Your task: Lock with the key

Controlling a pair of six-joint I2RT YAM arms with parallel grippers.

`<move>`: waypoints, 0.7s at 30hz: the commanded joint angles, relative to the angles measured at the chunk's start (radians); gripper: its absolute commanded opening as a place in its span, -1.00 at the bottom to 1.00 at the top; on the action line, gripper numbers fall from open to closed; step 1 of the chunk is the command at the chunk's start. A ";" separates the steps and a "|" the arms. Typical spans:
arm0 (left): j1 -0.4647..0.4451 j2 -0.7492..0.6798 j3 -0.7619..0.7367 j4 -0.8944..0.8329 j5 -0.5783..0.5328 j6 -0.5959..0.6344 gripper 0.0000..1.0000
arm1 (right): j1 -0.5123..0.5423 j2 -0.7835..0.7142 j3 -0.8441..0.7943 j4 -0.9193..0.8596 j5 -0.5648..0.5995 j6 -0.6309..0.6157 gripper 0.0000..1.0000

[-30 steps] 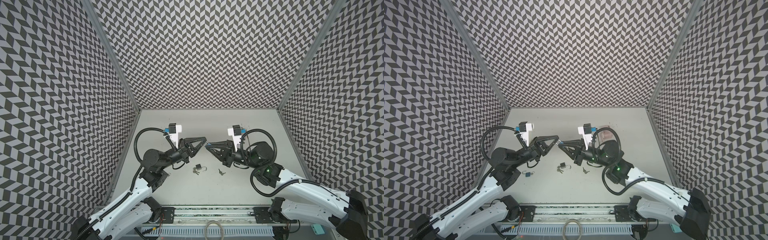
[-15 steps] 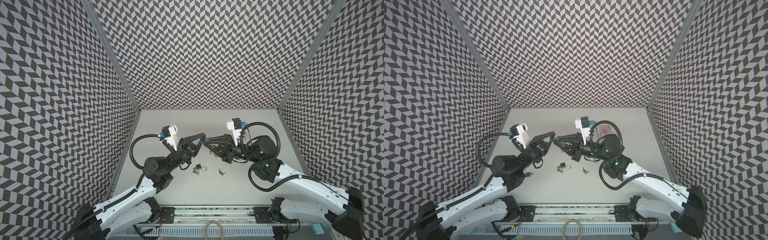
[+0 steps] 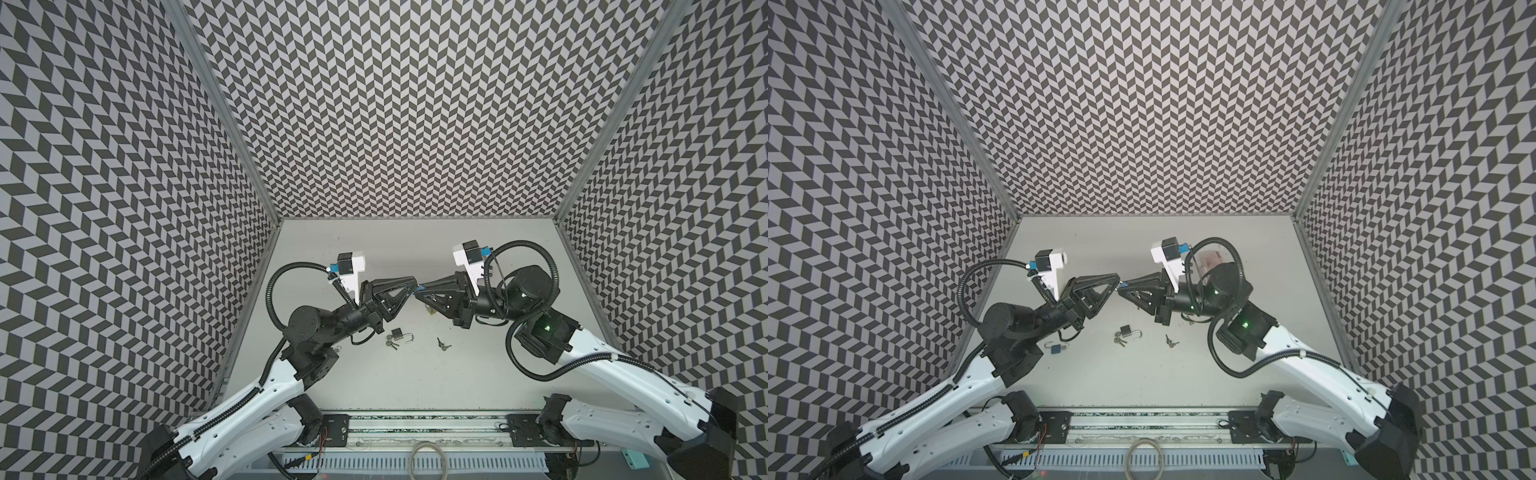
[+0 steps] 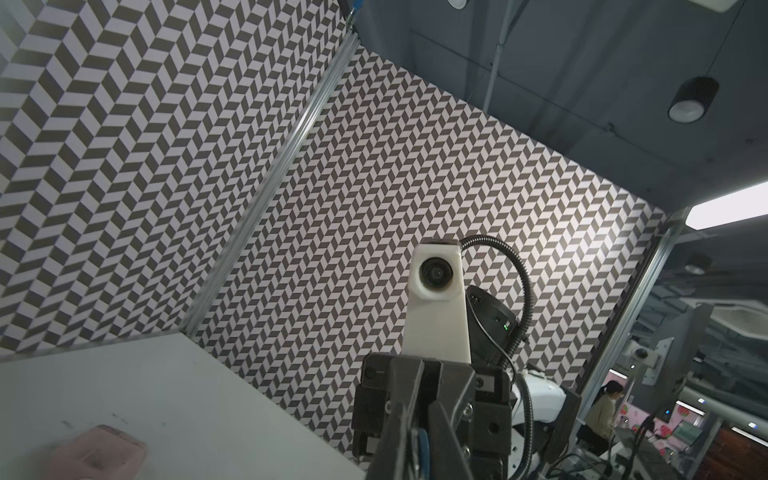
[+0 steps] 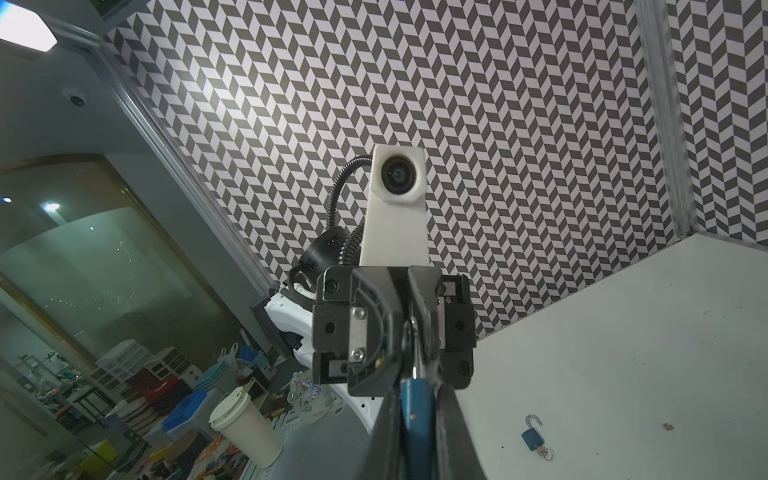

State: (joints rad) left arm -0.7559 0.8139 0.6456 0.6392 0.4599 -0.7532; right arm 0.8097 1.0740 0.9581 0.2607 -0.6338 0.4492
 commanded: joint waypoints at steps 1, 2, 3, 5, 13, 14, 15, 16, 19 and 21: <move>0.053 -0.058 0.052 -0.166 0.095 0.051 -0.23 | -0.035 -0.042 0.052 -0.105 -0.019 -0.123 -1.00; 0.086 -0.071 0.057 -0.189 0.098 0.047 -0.07 | -0.047 -0.051 0.060 -0.141 -0.024 -0.142 -1.00; 0.119 -0.079 0.062 -0.210 0.103 0.045 0.04 | -0.060 -0.059 0.067 -0.175 -0.029 -0.155 -1.00; 0.171 -0.084 0.070 -0.226 0.132 0.040 0.16 | -0.081 -0.062 0.090 -0.233 -0.055 -0.183 -1.00; 0.205 0.016 0.138 -0.278 0.323 0.144 0.37 | -0.103 0.032 0.261 -0.541 -0.152 -0.351 -1.00; 0.206 0.027 0.144 -0.282 0.336 0.152 0.36 | -0.103 0.042 0.278 -0.573 -0.153 -0.378 -1.00; 0.207 0.036 0.151 -0.281 0.348 0.155 0.35 | -0.102 0.050 0.292 -0.598 -0.153 -0.404 -1.00; 0.206 0.042 0.157 -0.280 0.359 0.157 0.34 | -0.103 0.053 0.299 -0.617 -0.160 -0.430 -1.00; 0.199 0.061 0.172 -0.268 0.396 0.156 0.26 | -0.103 0.053 0.311 -0.644 -0.138 -0.469 -1.00; 0.195 0.070 0.175 -0.268 0.409 0.158 0.17 | -0.103 0.055 0.320 -0.656 -0.137 -0.484 -1.00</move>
State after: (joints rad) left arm -0.5560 0.8848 0.7795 0.3721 0.8040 -0.6197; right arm 0.7101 1.1282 1.2404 -0.3599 -0.7567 0.0483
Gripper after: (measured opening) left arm 0.594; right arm 0.114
